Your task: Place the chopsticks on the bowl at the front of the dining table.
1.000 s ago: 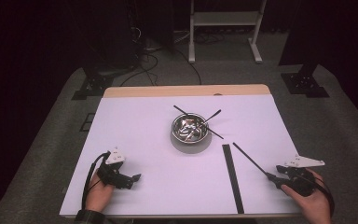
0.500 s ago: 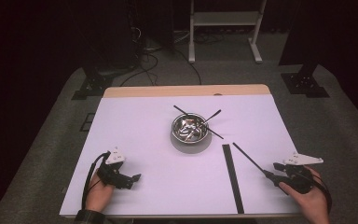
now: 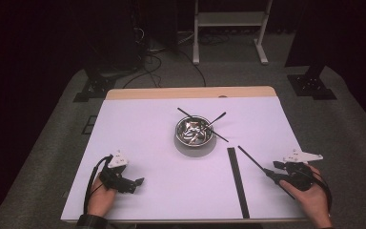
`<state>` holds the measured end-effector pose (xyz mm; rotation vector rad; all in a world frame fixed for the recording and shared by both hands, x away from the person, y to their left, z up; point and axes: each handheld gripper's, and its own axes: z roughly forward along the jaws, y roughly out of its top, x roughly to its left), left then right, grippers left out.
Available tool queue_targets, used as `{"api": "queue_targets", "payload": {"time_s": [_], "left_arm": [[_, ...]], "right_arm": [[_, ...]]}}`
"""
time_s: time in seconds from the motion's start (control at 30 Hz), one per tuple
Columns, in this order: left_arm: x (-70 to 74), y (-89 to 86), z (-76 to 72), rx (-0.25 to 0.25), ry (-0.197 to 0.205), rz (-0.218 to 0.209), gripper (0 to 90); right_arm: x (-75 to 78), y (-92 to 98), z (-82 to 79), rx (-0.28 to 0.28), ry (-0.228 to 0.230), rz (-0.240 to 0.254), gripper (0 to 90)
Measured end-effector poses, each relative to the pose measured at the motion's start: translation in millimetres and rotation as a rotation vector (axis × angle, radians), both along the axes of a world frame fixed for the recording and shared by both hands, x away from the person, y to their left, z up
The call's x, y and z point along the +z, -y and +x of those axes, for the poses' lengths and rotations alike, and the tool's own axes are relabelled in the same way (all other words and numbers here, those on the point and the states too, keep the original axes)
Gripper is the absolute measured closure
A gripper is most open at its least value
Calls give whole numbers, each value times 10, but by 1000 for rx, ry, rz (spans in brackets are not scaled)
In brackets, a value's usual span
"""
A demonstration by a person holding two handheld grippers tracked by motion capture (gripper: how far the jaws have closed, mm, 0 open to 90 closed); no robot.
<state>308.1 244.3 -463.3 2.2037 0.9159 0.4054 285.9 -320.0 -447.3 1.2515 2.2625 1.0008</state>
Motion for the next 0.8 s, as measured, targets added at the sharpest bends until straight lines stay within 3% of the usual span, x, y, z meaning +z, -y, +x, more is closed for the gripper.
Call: {"api": "queue_targets", "payload": {"time_s": [0.4,0.8], "left_arm": [[0,0,0,0,0,0,0],[0,0,0,0,0,0,0]], "right_arm": [[-12,-91,172,34,-5,25,545],[-57,-116,247,65,-45,30,701]]}}
